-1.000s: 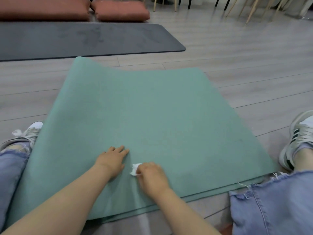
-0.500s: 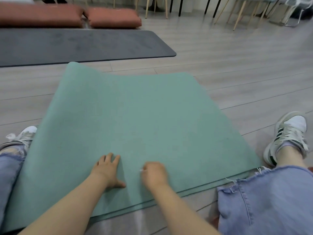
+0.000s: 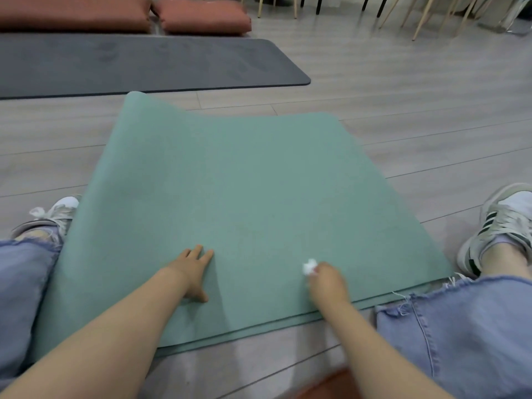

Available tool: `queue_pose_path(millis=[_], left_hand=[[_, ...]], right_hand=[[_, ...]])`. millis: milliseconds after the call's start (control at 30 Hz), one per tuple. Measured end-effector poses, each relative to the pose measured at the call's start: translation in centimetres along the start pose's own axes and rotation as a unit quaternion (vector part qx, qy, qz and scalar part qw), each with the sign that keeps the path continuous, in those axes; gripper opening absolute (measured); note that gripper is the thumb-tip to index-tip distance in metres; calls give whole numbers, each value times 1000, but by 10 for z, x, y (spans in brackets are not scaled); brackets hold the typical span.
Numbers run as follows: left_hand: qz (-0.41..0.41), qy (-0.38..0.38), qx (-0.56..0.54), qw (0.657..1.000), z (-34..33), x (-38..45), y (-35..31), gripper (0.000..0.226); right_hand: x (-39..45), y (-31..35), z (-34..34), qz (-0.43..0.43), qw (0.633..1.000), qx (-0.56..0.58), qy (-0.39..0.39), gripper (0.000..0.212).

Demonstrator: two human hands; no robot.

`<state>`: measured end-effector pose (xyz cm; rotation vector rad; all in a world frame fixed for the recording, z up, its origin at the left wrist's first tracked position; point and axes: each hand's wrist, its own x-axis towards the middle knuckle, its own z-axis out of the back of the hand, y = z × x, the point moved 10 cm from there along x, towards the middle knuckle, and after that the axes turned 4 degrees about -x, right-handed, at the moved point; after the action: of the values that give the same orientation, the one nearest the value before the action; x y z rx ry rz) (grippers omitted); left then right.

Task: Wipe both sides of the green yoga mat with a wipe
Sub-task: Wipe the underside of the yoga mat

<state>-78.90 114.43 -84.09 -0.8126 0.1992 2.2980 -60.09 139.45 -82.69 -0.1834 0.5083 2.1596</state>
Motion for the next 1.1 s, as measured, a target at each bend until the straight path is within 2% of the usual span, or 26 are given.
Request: queue_pose_path(millis=[100, 167, 200, 233, 300, 333, 400, 467, 533, 567, 633, 700, 767, 833, 900, 967, 1000, 1033, 1100], left_hand=[[-4, -8, -11, 1000, 1, -2, 2, 118], [-6, -7, -20, 1000, -1, -2, 3, 117], [-7, -7, -22, 1000, -2, -2, 4, 117], [-8, -6, -23, 1000, -1, -2, 5, 117], [-7, -2, -21, 1000, -1, 0, 6, 118], [-7, -3, -17, 1000, 0, 0, 5, 118], [-7, -6, -8, 1000, 1, 0, 2, 118], [-3, -7, -8, 1000, 0, 0, 3, 119], [-2, -6, -12, 1000, 0, -1, 4, 119], [-2, -6, -13, 1000, 0, -1, 4, 119], [-1, -7, -15, 1000, -1, -2, 5, 118], [-1, -4, -21, 1000, -3, -2, 5, 119], [-3, 0, -23, 1000, -4, -2, 7, 118], [-5, 3, -16, 1000, -3, 0, 8, 117], [-4, 5, -12, 1000, -3, 1, 6, 117], [-3, 6, -7, 1000, -4, 1, 4, 117], [-1, 7, -7, 1000, -4, 1, 4, 117], [0, 8, -7, 1000, -4, 0, 4, 117], [-2, 9, -9, 1000, -3, 0, 4, 117]], right_hand=[[-75, 136, -67, 185, 971, 61, 136, 33], [-115, 173, -89, 276, 944, 50, 173, 27], [-111, 166, -93, 286, 941, 39, 175, 23], [-98, 147, -84, 267, 948, 47, 166, 19], [-47, 76, -54, 166, 978, 62, 111, 16], [-24, 32, -29, 106, 992, 21, 69, 16], [2, -51, 18, -12, 995, -98, -4, 18], [-2, -73, 39, -67, 990, -115, -47, 18], [-21, -16, 17, -2, 996, -59, -64, 25], [-36, 28, -8, 60, 998, -17, -32, 33], [-84, 121, -65, 206, 976, 52, 56, 44], [-122, 162, -99, 288, 951, 39, 111, 29], [-113, 147, -98, 310, 945, 24, 95, 17], [-73, 86, -68, 234, 970, 25, 50, 17], [-29, 0, -21, 104, 994, -6, -20, 22], [-9, -78, 23, -40, 995, -16, -88, 19], [-10, -95, 33, -93, 990, -18, -105, 16], [-14, -91, 32, -110, 987, -18, -116, 13], [-27, -34, 9, -46, 993, 26, -101, 11]])
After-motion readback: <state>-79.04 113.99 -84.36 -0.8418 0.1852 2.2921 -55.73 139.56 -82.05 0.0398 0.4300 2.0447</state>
